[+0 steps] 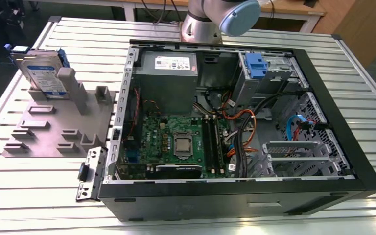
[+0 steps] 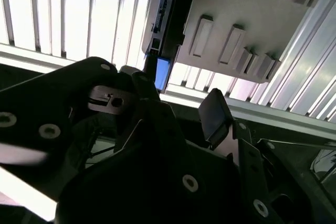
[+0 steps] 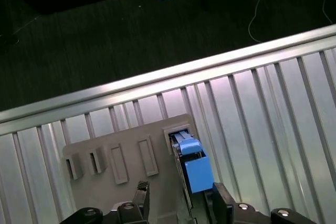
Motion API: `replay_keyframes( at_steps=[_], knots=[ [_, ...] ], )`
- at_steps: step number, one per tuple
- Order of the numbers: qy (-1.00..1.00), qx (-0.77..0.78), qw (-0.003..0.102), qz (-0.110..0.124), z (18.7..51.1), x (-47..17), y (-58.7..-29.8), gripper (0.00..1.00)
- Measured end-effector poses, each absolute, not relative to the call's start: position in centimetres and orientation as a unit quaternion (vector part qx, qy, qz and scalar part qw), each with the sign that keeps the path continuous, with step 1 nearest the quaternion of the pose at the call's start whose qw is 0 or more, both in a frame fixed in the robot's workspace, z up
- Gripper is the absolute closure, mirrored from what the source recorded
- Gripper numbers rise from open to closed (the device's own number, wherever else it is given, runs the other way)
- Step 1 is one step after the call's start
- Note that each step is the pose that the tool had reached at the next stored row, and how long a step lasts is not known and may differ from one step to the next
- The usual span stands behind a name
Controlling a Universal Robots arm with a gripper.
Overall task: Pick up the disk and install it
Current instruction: 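Pick up the disk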
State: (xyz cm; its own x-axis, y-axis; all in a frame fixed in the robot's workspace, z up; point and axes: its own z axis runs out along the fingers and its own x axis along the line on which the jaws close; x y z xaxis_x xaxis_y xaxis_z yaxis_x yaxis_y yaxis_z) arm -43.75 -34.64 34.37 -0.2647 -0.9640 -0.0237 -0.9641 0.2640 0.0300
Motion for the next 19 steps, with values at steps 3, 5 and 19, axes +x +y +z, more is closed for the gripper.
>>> replay_keyframes(
  at_steps=[3, 5, 19],
  knots=[
    [0.783, -0.621, 0.001, 0.018, 34.1, -43.8, -34.6, 0.41],
    [0.779, -0.626, 0.001, 0.018, 33.9, -43.8, -34.5, 0.41],
    [0.738, -0.675, 0.001, 0.017, 33.2, -44.1, -33.7, 0.41]
  ],
)
